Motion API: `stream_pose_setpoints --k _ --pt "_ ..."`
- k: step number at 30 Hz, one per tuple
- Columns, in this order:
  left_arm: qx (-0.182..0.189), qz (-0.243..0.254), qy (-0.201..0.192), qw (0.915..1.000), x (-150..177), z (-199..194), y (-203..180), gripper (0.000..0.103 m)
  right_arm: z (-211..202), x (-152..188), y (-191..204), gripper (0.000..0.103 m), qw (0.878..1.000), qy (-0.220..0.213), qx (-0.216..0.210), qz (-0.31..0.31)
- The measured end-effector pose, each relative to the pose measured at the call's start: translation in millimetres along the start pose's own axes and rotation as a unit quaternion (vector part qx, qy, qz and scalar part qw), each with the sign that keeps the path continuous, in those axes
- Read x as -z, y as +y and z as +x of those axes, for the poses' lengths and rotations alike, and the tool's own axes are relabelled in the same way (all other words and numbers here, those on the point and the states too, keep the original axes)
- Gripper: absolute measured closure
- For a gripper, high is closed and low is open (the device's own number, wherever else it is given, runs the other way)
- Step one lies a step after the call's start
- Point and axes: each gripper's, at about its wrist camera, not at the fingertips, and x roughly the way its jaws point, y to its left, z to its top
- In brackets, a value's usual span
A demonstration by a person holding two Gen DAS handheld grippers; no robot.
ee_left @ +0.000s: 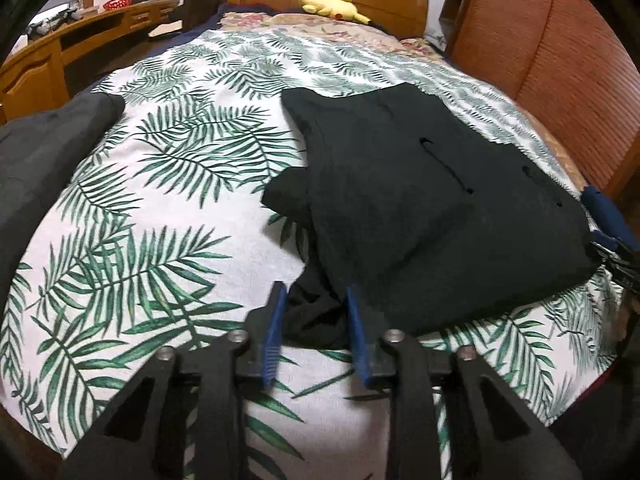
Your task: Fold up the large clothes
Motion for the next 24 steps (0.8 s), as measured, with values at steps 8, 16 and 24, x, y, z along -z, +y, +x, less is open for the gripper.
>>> stream_pose_setpoints --k 8,16,24 --pt "-0.005 0.037 -0.049 0.9981 -22.9 -36.4 -23.1 0.099 0.4 -6.6 22.8 0.034 0.999 -0.011 -0.038 -0.025" --pt "0.010 0.095 -0.114 0.9888 -62.6 -81.8 -80.3 0.101 9.9 -7.5 40.5 0.034 0.995 0.001 -0.093 -0.040" --pt "0.053 0.158 -0.134 0.9769 -88.7 -96.4 -148.0 0.101 8.6 -3.0 36.6 0.034 0.995 0.007 -0.098 -0.035"
